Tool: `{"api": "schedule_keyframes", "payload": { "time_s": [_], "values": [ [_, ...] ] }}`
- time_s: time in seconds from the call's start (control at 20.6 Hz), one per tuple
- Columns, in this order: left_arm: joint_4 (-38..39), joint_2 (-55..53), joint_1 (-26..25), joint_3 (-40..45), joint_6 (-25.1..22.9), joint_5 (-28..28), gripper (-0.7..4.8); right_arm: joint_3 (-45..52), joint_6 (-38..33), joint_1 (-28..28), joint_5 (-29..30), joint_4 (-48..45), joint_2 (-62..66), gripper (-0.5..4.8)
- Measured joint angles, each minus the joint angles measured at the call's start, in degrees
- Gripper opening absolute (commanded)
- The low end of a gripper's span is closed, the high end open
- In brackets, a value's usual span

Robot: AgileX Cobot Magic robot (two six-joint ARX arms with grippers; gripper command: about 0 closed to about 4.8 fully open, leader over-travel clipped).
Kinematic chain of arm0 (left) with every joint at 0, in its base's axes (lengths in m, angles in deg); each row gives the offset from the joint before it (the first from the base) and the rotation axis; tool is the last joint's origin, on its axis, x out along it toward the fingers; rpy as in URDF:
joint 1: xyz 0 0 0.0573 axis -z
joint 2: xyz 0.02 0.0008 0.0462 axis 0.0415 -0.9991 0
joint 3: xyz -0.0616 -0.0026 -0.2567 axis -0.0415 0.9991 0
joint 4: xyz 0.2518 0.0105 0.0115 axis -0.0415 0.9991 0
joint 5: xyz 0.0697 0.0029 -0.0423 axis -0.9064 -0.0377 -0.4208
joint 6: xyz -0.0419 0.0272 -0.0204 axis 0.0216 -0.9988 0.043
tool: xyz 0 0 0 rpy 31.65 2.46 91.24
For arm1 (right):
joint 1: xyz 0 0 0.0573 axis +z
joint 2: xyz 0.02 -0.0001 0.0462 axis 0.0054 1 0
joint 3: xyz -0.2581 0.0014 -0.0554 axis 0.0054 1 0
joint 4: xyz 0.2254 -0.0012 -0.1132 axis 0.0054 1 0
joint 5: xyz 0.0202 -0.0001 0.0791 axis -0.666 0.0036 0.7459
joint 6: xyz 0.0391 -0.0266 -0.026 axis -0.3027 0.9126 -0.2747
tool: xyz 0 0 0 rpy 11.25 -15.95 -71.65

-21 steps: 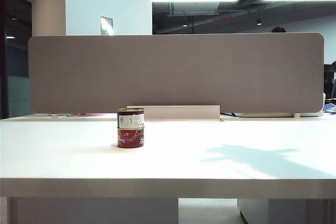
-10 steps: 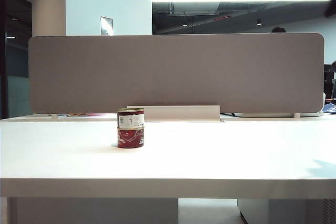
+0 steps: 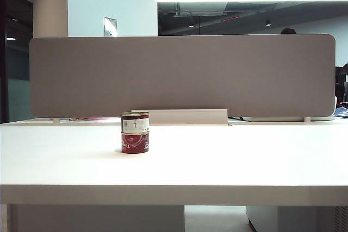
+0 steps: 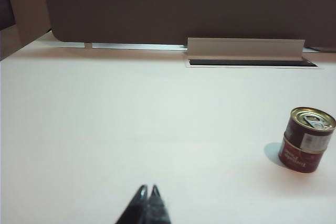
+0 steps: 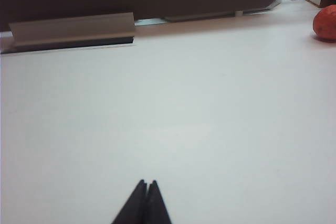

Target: Stack a can of tomatoes on the right onto the can of tomatoes on the left.

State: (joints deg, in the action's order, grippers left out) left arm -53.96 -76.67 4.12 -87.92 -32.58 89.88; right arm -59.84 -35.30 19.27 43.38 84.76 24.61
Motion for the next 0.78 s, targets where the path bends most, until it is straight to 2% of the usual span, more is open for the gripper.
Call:
{"api": "schedule_keyframes", "payload": {
  "time_s": [0.15,0.24,0.39,0.53,0.63,0.78],
  "values": [
    [0.0,0.0,0.0,0.0,0.0,0.0,-0.06,1.2,-0.2,0.0,0.2,3.9,-7.1,-0.02],
    [0.0,0.0,0.0,0.0,0.0,0.0,-0.06,1.8,-0.7,-2.4,2.3,7.2,-10.9,-0.01],
    [0.0,0.0,0.0,0.0,0.0,0.0,-0.06,3.3,-1.7,-9.2,7.8,11.0,-12.4,-0.01],
    [0.0,0.0,0.0,0.0,0.0,0.0,-0.06,4.6,-1.9,-15.6,14.1,11.0,-12.4,-0.01],
    [0.0,0.0,0.0,0.0,0.0,0.0,-0.06,5.9,-2.0,-16.8,16.8,10.3,-12.4,-0.01],
    [0.0,0.0,0.0,0.0,0.0,0.0,-0.06,6.7,-1.6,-17.0,17.4,8.7,-12.4,-0.01]
  ]
}}
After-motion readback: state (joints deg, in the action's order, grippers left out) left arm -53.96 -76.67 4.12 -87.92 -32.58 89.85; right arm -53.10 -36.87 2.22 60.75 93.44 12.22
